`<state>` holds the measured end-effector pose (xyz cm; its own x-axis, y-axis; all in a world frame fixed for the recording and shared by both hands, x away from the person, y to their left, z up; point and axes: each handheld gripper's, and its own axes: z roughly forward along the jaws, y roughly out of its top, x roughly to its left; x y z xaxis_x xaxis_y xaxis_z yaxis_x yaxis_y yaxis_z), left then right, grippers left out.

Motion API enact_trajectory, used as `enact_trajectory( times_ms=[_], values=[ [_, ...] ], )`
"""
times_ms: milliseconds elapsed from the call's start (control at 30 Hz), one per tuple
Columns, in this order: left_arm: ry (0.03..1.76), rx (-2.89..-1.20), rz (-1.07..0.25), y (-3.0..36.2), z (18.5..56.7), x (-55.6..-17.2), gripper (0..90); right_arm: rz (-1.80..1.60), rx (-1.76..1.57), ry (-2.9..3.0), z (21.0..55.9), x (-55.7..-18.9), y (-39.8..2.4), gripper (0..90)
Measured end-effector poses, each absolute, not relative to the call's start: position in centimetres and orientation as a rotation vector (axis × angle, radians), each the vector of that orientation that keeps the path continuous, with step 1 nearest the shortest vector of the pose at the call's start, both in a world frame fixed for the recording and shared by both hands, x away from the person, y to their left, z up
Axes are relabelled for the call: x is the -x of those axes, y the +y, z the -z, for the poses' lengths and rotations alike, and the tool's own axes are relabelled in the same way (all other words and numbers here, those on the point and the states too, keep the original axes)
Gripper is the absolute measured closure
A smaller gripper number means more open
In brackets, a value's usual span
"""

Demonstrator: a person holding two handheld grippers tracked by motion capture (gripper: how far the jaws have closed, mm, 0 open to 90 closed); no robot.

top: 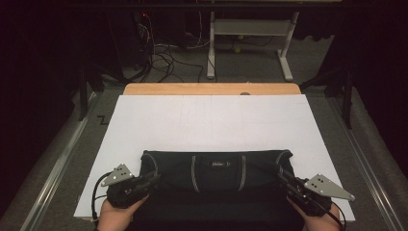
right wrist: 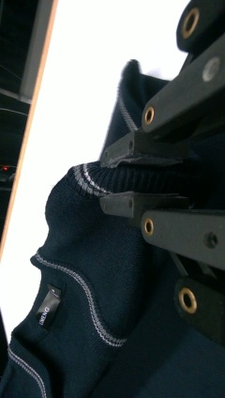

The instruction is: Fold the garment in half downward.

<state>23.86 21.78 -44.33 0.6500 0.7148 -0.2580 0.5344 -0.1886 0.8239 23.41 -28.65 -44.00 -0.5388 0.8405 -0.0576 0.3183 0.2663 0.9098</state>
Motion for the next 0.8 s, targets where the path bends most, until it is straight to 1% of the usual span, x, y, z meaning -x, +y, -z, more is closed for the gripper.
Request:
enact_trajectory(
  times_ms=[233, 333, 467, 500, 533, 600, 633, 667, 700, 767, 800],
  values=[
    [1.008, -1.919, -0.22, 21.9, 45.1, -23.1, 70.8, -1.221, -1.07, 2.033, 44.3, -22.1, -29.1, 78.0],
    [1.051, -1.963, -0.16, 21.8, 46.1, -23.7, 69.7, -1.168, -1.118, 2.106, 45.2, -22.5, -29.0, 77.5],
    [1.081, -2.047, -0.169, 21.4, 47.4, -24.5, 68.1, -1.096, -1.166, 2.162, 45.9, -22.9, -28.8, 76.6],
    [1.086, -2.039, -0.158, 21.5, 47.6, -24.7, 66.2, -1.05, -1.199, 2.193, 46.4, -23.2, -28.7, 75.4],
    [1.092, -2.029, -0.141, 21.6, 47.7, -24.9, 66.2, -1.05, -1.199, 2.193, 46.4, -23.2, -28.7, 75.4],
    [1.109, -2.018, -0.132, 21.9, 47.7, -25.0, 61.1, -1.021, -1.219, 2.231, 46.8, -23.4, -28.6, 72.5],
    [1.113, -2.012, -0.129, 21.9, 47.6, -25.0, 56.4, -1.031, -1.224, 2.228, 46.8, -23.4, -28.6, 69.4],
    [1.114, -2.012, -0.137, 22.0, 47.5, -25.0, 51.3, -1.042, -1.23, 2.223, 46.7, -23.4, -28.7, 62.6],
    [1.119, -2.003, -0.151, 22.1, 47.4, -25.0, 47.2, -1.053, -1.226, 2.211, 46.6, -23.4, -28.9, 58.2],
    [1.13, -1.961, -0.178, 22.6, 46.9, -24.9, 39.6, -1.098, -1.235, 2.183, 46.2, -23.2, -29.2, 51.9],
    [1.131, -1.938, -0.193, 22.8, 46.7, -24.9, 35.4, -1.148, -1.241, 2.129, 45.6, -23.1, -29.5, 47.3]
  ],
)
